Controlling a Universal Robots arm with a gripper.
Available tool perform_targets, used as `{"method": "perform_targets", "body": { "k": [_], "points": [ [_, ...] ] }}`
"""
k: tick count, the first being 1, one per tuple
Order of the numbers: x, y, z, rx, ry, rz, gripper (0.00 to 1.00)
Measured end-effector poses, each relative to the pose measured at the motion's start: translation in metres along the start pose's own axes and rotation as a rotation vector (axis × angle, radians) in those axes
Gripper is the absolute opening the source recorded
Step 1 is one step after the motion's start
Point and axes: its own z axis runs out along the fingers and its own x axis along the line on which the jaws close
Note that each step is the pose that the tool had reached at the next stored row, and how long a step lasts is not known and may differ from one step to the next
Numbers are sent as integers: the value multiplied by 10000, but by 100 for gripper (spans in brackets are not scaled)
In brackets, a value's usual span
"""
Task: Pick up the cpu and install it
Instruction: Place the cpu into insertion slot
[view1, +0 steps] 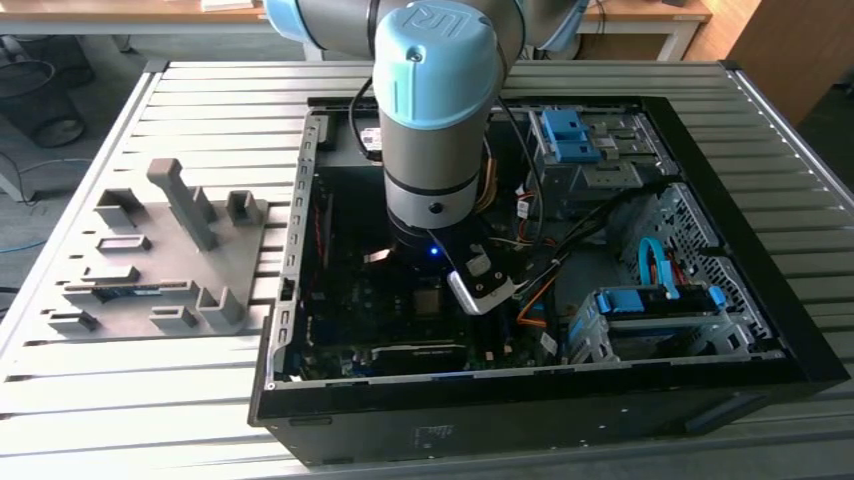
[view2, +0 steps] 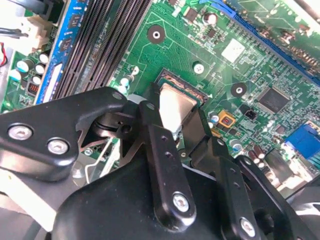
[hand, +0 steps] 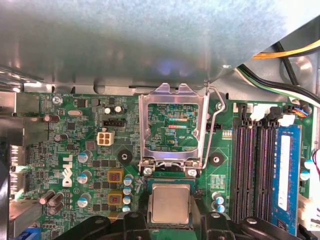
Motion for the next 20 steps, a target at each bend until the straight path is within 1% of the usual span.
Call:
{"method": "perform_targets", "body": {
  "k": [6, 8, 11, 20],
  "points": [
    [-1, 0, -1, 4, -1, -2, 43],
    [-2, 0, -26, 99, -2, -5, 43],
    [-1, 0, -46, 175, 2, -4, 43],
    [-1, 0, -45, 184, 3, -8, 43]
  ]
}}
